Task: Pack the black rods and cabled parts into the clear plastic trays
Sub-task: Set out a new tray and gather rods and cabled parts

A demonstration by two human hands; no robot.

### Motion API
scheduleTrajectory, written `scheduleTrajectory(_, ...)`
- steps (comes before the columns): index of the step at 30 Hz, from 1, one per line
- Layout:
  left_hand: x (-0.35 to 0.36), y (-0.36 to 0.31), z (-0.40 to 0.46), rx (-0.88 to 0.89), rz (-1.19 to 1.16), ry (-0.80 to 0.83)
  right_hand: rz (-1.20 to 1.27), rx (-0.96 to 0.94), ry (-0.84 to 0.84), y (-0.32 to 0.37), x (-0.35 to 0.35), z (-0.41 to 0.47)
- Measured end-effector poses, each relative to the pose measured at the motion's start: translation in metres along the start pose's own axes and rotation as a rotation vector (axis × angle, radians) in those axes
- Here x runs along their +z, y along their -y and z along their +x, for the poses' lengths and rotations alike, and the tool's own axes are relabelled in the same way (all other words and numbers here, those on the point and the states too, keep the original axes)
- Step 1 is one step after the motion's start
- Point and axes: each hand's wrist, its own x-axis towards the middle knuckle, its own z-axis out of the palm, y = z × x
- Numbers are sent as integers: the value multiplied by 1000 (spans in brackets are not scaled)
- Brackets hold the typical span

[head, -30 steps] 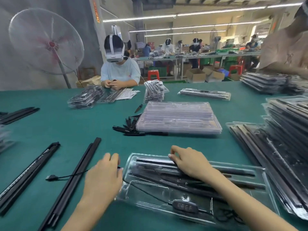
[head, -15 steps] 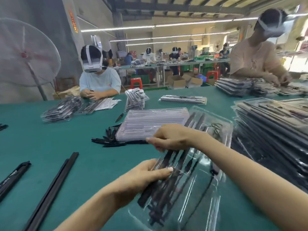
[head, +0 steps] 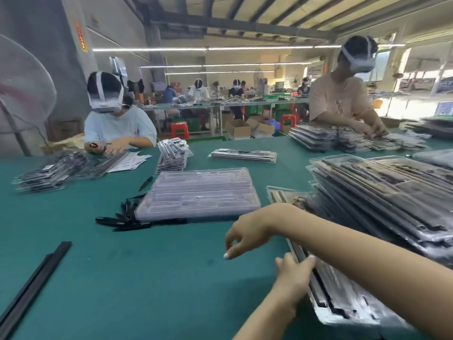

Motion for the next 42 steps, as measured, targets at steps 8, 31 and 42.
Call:
scheduleTrajectory(8,7,13,30,134,221,-34,161,33,-300,-28,17,32)
scheduleTrajectory(31,-196,75,105,-32,821,-746,654,66,-606,-79,-19,181)
scheduleTrajectory(42,-195,79,105,24,803,-744,960,215,-306,-90,-35,189)
